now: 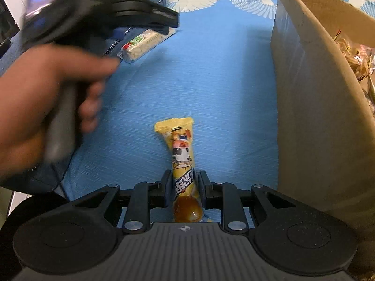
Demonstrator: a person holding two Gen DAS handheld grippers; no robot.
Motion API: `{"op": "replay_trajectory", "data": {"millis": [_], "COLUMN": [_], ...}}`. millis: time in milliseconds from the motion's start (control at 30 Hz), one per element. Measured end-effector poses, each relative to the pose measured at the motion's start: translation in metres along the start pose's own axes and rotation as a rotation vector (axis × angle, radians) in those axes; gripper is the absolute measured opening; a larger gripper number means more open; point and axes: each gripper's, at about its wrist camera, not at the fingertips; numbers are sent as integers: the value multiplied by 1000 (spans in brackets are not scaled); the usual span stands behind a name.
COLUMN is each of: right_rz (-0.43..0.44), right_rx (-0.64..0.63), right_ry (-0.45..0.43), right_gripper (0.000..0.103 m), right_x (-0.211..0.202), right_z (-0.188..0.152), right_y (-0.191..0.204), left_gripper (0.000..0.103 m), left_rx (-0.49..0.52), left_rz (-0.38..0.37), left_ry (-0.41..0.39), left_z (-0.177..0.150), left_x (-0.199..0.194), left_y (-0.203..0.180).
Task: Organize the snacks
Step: 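Close left tool on the clear peanut bag while right tool holds the wafer stick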
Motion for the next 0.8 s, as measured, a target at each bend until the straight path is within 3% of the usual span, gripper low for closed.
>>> {"op": "replay_trajectory", "data": {"millis": [233,400,600,800], "right_rz": [29,36,32,23], "right_rx": [2,2,2,-14], "right_ry": [12,15,12,4], "right_gripper": [26,26,25,19], "right_x": [0,0,3,1], "right_z": [3,5,4,2], "right_y": [-10,-13,-13,-8], "left_gripper": [80,47,45,45], "left_rx": [89,72,2,-140], "left_rz": [19,-15,-80,-194], "left_ry": [73,100,137,225], "left_z": [5,7,0,-36], "left_x": [43,39,-5,-80], "left_y": [-8,4,14,38]}}
Point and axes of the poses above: each gripper's, at about its wrist camera, not at the fingertips, and x roughly the way its jaws point, y to its left, z to its top, and after that the axes turned 4 degrees about z, right-handed
